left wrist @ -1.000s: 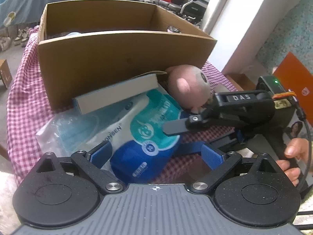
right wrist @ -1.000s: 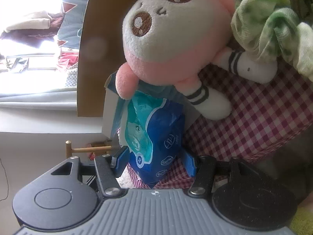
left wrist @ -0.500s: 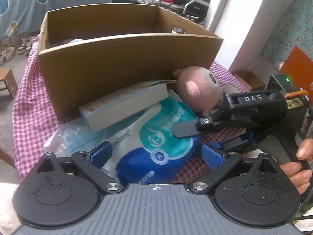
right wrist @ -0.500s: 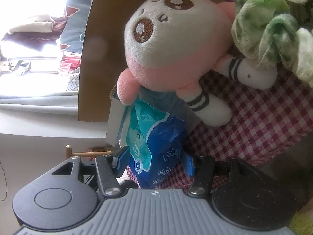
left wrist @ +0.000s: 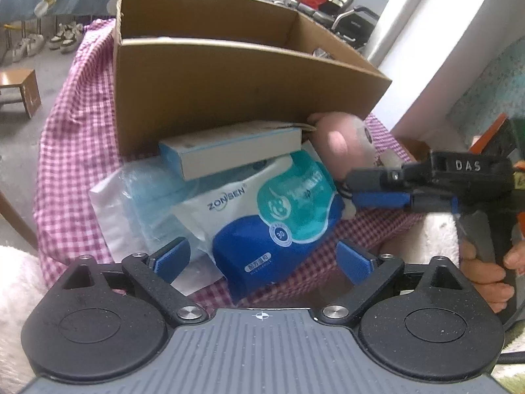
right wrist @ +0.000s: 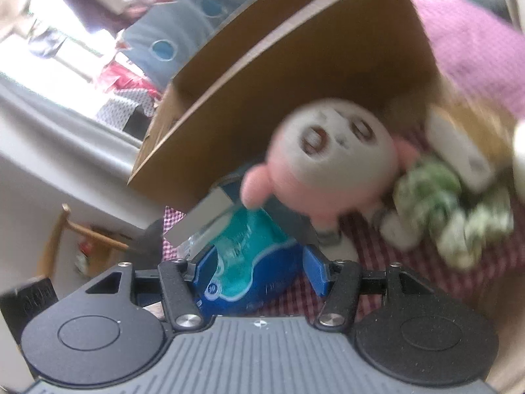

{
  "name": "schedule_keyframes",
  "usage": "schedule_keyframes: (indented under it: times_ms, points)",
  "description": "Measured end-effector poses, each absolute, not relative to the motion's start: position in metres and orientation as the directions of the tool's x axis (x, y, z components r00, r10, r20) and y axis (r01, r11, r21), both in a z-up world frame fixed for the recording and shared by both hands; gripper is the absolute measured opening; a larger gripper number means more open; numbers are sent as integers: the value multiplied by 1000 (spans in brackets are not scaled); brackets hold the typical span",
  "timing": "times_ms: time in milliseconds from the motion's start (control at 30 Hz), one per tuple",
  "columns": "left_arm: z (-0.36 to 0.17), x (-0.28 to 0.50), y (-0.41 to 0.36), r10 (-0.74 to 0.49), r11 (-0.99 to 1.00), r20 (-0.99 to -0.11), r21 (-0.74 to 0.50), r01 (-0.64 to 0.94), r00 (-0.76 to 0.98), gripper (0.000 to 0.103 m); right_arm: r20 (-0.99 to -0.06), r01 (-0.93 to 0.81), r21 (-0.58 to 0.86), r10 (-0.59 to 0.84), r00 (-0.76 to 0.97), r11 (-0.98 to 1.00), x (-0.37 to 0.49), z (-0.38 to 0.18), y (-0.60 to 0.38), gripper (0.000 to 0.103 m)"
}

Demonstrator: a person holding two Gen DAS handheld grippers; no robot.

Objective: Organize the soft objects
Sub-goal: 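Lift the blue wipes pack with the right gripper toward the box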

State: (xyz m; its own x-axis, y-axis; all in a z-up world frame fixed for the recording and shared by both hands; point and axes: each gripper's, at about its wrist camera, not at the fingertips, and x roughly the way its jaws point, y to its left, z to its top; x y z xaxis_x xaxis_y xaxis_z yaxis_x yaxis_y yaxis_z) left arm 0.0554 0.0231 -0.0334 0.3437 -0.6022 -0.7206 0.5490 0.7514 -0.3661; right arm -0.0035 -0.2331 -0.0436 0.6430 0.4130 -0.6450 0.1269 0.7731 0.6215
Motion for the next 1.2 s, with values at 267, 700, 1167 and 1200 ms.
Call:
schedule_keyframes:
  times_ms: [267,700,1167,1200]
  points:
    - [-43,61,6,-568,759,-744,-308,573,352,90,-701,60,481,342,626,875,20,-48,-206,61]
    - [-53,61,-11,-567,751,-763,-326,574,309,82,-704,63,539,408,581,840,26,-62,-199,55]
    - [-46,48,-17,-573,748,-766,-344,567,291,82,-714,77,548,418,561,833,5,-49,-195,52]
    - [-46,48,-18,-573,748,-767,-343,569,291,82,-713,79,551,419,562,831,3,-50,-197,52]
